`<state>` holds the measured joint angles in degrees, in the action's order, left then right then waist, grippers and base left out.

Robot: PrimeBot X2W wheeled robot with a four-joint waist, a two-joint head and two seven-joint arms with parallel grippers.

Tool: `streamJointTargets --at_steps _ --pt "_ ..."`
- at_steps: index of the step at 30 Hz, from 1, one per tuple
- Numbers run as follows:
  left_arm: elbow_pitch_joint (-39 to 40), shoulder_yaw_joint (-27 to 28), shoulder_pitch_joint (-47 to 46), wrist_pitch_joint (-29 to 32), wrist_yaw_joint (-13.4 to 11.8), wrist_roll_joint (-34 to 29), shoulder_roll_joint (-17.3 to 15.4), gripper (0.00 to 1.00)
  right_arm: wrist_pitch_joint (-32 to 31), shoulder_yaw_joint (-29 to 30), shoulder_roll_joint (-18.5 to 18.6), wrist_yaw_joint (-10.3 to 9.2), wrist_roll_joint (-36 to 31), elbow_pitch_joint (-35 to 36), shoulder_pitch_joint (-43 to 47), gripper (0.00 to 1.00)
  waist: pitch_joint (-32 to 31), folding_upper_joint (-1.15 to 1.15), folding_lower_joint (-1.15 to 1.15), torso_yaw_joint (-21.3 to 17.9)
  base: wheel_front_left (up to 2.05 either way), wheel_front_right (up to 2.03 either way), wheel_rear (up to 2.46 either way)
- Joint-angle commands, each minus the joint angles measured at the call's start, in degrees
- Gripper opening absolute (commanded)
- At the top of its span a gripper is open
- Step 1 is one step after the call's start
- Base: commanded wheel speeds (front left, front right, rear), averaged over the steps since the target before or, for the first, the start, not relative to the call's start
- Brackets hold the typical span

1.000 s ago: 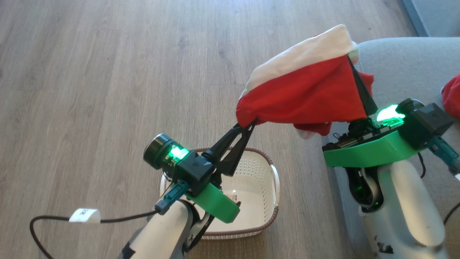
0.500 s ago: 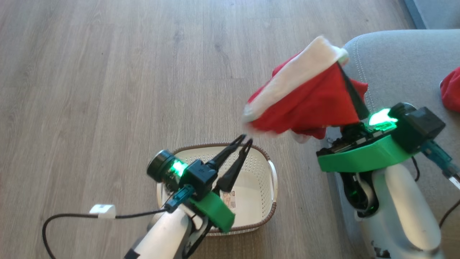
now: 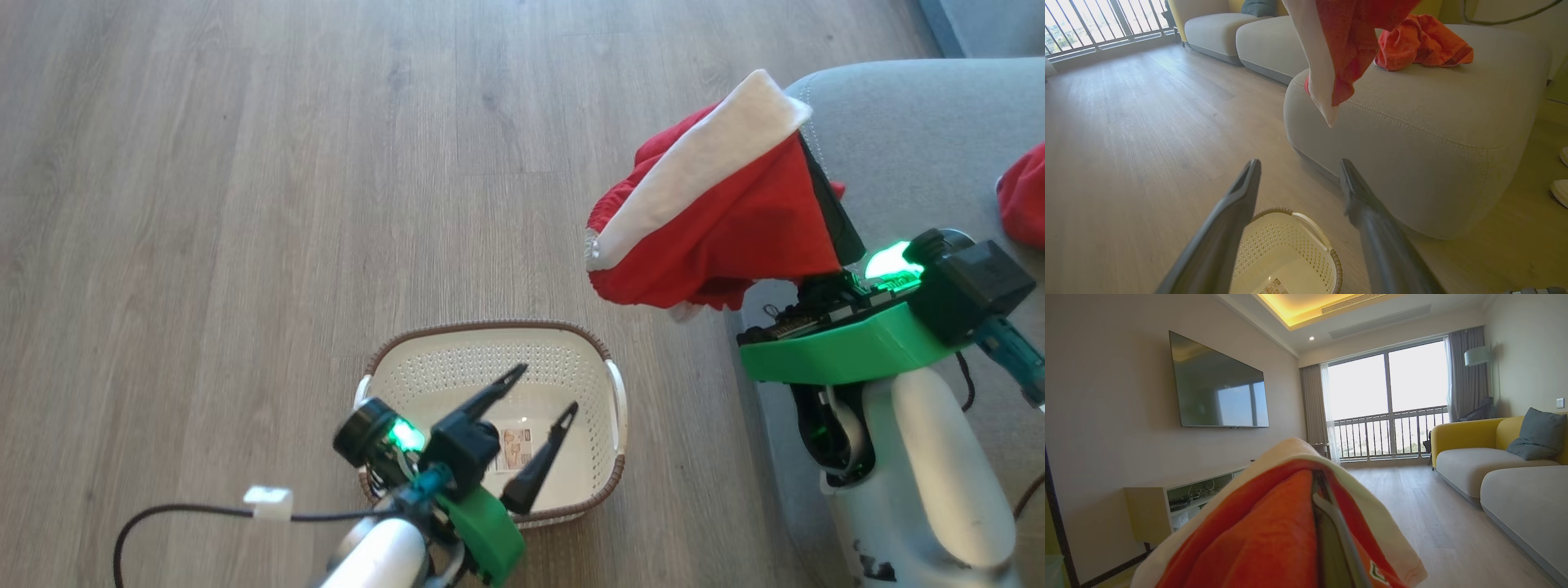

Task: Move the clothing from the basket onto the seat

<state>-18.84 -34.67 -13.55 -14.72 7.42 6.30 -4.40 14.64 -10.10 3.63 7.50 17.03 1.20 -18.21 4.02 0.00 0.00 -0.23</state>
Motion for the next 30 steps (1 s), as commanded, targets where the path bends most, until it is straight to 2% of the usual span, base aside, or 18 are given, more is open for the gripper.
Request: streamJointTargets --at_steps 1,9,22,30 --pt "2.27 0.96 -0.31 -0.28 0.05 0.38 -0.68 1.0 0.36 -0.9 -0.75 -0.01 -0.42 2.38 -1.21 0.0 -0.04 0.0 0.0 -0.13 0.0 0.0 0.0" --pt "6.81 -1.46 2.53 -0.28 0.06 0.71 -2.42 1.0 0.36 -0.56 -0.75 -0.01 -0.91 2.7 -0.66 0.0 -0.22 0.0 0.0 -1.15 0.0 0.0 0.0" --pt "7.99 4.48 6.49 -0.28 0.06 -0.22 -0.63 1.0 0.36 -0.4 -0.75 -0.01 -2.2 2.32 0.79 0.0 -0.77 0.0 0.0 -2.23 0.0 0.0 0.0" --pt "9.26 4.95 6.34 -0.28 0.06 -0.07 -0.29 1.0 0.36 -0.06 -0.75 -0.01 -2.45 2.2 0.87 0.0 -0.44 0.0 0.0 -2.16 0.0 0.0 0.0"
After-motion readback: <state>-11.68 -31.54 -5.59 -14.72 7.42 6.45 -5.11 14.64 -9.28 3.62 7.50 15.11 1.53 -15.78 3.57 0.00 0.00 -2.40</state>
